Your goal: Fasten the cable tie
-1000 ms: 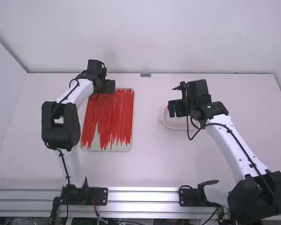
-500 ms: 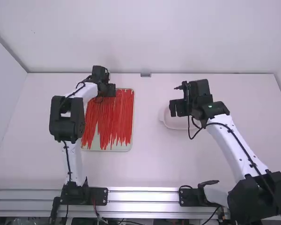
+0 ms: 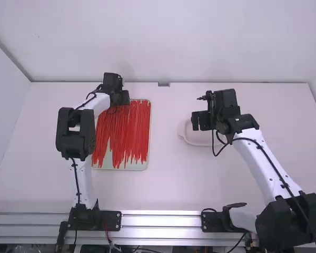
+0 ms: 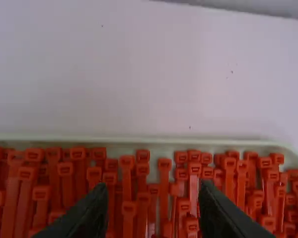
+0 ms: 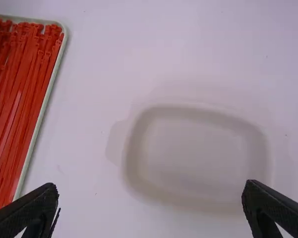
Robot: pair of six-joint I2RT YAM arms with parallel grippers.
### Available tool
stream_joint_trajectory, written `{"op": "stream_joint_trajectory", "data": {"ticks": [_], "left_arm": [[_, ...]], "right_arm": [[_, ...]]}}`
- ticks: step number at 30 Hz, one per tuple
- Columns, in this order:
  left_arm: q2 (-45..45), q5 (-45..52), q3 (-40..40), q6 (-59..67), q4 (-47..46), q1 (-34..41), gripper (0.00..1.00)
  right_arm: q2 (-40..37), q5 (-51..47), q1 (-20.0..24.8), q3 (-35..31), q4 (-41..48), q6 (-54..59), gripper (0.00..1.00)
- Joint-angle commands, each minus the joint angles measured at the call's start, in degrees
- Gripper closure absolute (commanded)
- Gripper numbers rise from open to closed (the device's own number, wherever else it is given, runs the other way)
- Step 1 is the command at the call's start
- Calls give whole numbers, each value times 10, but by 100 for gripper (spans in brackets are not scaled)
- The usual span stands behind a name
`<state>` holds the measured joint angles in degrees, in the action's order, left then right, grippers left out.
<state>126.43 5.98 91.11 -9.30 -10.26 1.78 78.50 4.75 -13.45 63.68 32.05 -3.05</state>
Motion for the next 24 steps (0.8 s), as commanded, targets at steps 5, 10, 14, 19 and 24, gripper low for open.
{"op": "stream_joint_trajectory", "data": {"ticks": [5,10,14,19,24], "left_arm": [[11,6,-20,-4,9,5,52],[11,7,-32,-4,24,4,52],[11,5,-45,-16,40,6,52],[11,6,-55,-16,51,7,55],[11,-9,-59,-16,49,7,60]], "right_arm": [[2,-1,-4,19,-1,-1,1],[2,-1,-6,19,0,-1,1],[2,-1,-9,19,-1,-1,1],[2,-1,-4,19,1,-1,1],[2,-1,-4,19,3,-2,1]]}}
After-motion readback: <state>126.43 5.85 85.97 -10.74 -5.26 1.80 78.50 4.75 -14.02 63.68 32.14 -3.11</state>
